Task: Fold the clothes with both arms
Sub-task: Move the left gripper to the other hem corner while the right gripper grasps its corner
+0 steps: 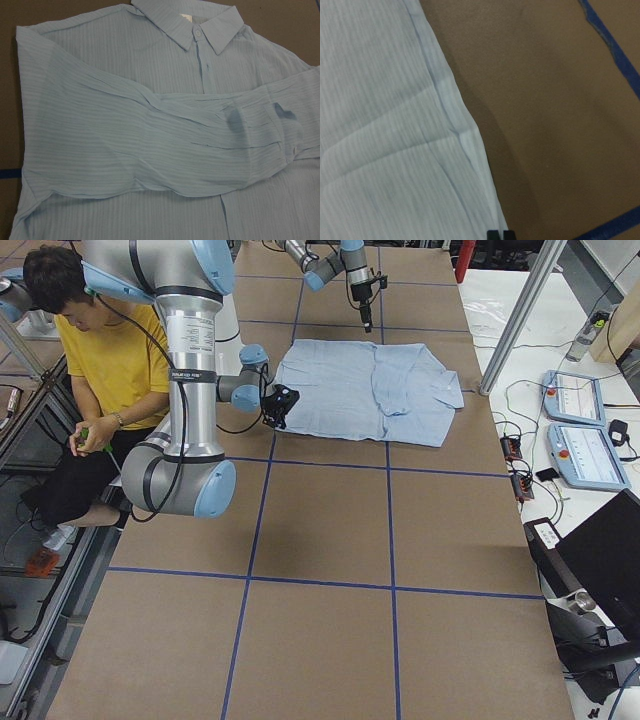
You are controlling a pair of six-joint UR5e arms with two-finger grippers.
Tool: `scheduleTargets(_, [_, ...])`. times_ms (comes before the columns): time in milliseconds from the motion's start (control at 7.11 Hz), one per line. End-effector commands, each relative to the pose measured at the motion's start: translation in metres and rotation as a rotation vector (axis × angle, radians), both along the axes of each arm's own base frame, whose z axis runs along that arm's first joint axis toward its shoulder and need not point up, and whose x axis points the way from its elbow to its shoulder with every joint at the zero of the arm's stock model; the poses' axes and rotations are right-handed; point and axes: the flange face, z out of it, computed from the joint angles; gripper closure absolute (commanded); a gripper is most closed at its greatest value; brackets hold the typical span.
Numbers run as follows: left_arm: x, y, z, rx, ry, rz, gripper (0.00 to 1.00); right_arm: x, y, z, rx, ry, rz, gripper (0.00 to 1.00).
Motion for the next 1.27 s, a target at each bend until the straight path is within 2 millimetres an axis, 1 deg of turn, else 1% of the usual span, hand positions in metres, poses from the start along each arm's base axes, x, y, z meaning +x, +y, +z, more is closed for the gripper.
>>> scheduleTargets(0, [0.000, 0.001, 0.007, -0.066, 0.012, -0.023, 0.01, 0.002, 0.000, -0.006, 0.002, -0.012, 0.000, 1.00])
scheduleTargets(141, [-0.009, 0.008, 0.026, -0.097, -0.003, -0.035, 0.01, 0.006, 0.000, -0.012, 0.003, -0.025, -0.003, 1.00])
scheduleTargets(281, [-0.008, 0.034, 0.046, -0.133, -0.017, -0.055, 0.01, 0.007, -0.002, -0.018, 0.001, -0.038, -0.002, 1.00])
scheduleTargets(422, [-0.008, 0.074, 0.070, -0.155, -0.041, -0.048, 0.01, 0.005, -0.001, -0.020, 0.001, -0.042, -0.006, 1.00])
scheduleTargets(563, [-0.009, 0.118, 0.085, -0.187, -0.052, -0.040, 0.02, 0.005, -0.001, -0.020, 0.001, -0.044, -0.006, 1.00])
scheduleTargets(703, [0.000, 0.153, 0.088, -0.236, -0.083, -0.056, 0.02, 0.004, -0.001, -0.019, 0.001, -0.041, -0.010, 1.00])
scheduleTargets(844, [0.018, 0.183, 0.087, -0.288, -0.125, -0.074, 0.02, 0.003, 0.000, -0.018, 0.001, -0.039, -0.012, 1.00])
scheduleTargets(985, [0.024, 0.199, 0.083, -0.319, -0.138, -0.071, 0.03, 0.003, 0.000, -0.018, 0.001, -0.039, -0.012, 1.00])
scheduleTargets(1126, [0.042, 0.223, 0.087, -0.368, -0.187, -0.062, 0.04, 0.002, 0.000, -0.019, 0.002, -0.042, -0.011, 1.00])
